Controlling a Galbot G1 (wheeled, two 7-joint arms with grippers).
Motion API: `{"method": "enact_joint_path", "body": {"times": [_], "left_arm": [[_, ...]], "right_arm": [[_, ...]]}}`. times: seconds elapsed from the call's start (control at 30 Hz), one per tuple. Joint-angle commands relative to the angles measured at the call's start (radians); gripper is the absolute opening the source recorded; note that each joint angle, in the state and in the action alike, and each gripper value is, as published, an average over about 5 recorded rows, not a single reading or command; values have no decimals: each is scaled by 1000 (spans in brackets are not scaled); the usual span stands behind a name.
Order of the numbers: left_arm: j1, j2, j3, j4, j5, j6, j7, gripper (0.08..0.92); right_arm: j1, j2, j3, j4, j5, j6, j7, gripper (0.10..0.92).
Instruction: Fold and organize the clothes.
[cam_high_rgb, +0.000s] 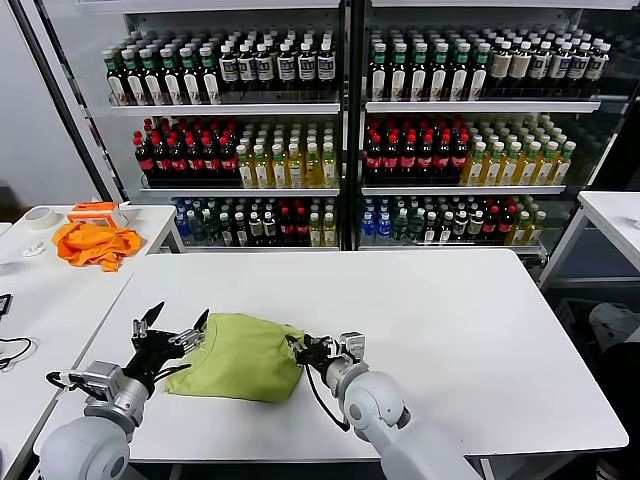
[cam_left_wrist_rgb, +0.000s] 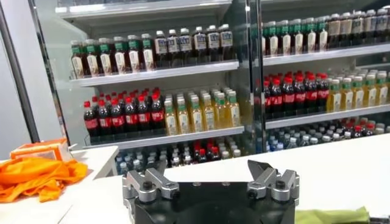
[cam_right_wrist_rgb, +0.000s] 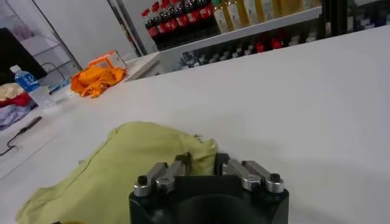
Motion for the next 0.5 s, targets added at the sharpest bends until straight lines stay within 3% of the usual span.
{"method": "enact_joint_path", "body": {"times": [0.03,0.23,0.5], "left_arm": [[22,-6,-6,-6,25,-1,2,823],[32,-5,2,-12,26,1,2,823],[9,-5,30,10,41,-3,2,823]], "right_arm": [[25,16,8,-27,18,28,-7,291],[34,-58,80,55,69,-42,-13,134],[20,-329,174,108,39,-67,-263,113]]}}
